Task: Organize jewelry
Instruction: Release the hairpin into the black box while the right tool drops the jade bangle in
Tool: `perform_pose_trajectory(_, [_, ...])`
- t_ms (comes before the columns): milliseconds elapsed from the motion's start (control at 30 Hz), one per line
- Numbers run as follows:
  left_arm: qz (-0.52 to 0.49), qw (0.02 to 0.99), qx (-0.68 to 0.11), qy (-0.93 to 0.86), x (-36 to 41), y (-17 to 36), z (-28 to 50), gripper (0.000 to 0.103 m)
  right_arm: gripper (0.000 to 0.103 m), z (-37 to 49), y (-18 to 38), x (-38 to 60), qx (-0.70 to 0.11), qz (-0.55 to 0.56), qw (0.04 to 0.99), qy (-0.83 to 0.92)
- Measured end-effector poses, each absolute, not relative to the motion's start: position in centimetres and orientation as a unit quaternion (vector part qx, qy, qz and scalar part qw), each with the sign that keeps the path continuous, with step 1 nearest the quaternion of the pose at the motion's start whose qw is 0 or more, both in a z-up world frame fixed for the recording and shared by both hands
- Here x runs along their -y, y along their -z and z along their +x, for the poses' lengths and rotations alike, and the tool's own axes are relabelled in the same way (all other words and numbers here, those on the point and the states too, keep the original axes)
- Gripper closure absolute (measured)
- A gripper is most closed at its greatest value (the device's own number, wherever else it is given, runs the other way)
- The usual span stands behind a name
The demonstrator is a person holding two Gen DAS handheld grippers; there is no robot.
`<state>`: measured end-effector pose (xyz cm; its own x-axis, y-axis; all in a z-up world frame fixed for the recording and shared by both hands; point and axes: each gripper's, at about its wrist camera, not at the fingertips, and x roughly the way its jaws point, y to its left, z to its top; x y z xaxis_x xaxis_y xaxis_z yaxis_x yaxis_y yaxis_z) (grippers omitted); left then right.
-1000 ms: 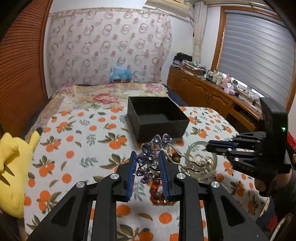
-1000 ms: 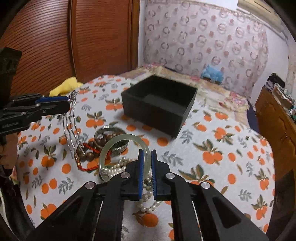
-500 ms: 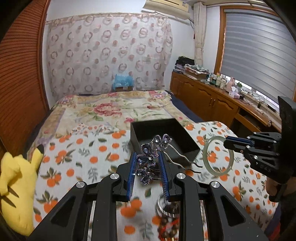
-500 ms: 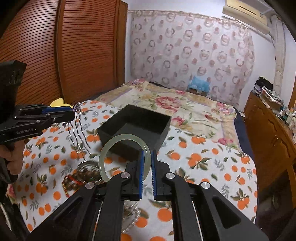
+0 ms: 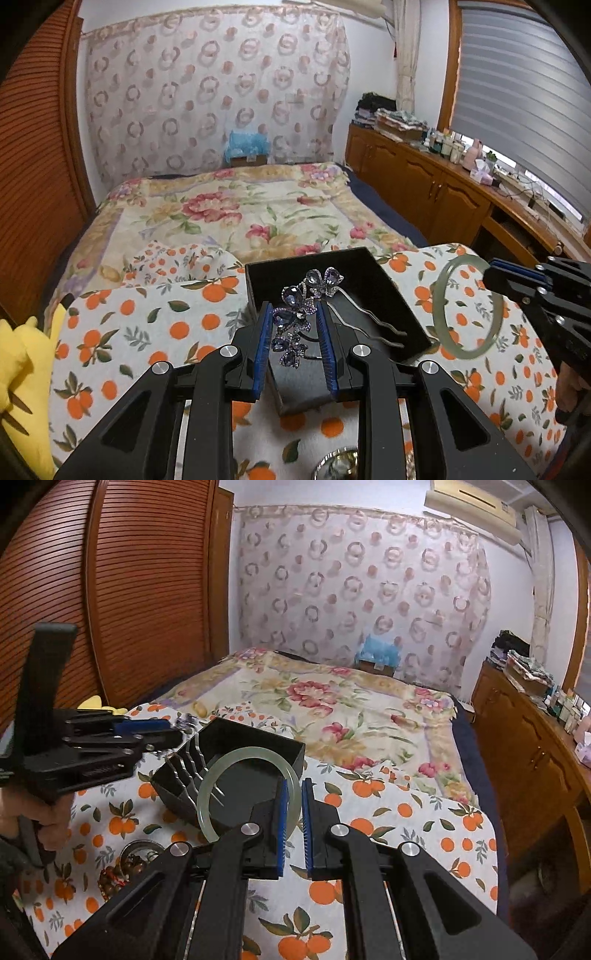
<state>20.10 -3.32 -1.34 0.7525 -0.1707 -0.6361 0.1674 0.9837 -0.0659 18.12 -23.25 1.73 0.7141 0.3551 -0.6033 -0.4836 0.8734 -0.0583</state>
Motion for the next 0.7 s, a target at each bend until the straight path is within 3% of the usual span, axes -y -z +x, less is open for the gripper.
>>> perform_pose_trajectory(333, [-0.006, 0.935, -0.344, 0.088, 3.4, 1.9, 20.9, 0.081, 0.094, 20.0, -0.6, 22.2, -0.307, -0.105, 0.919, -0.222])
perform_pose_trajectory(700, [0.016, 0.933, -0.345, 0.098, 1.7, 1.6, 15.7, 0.080, 0.094, 21.7, 1.6, 18.7, -0.316, -0.126, 0.912, -0.230])
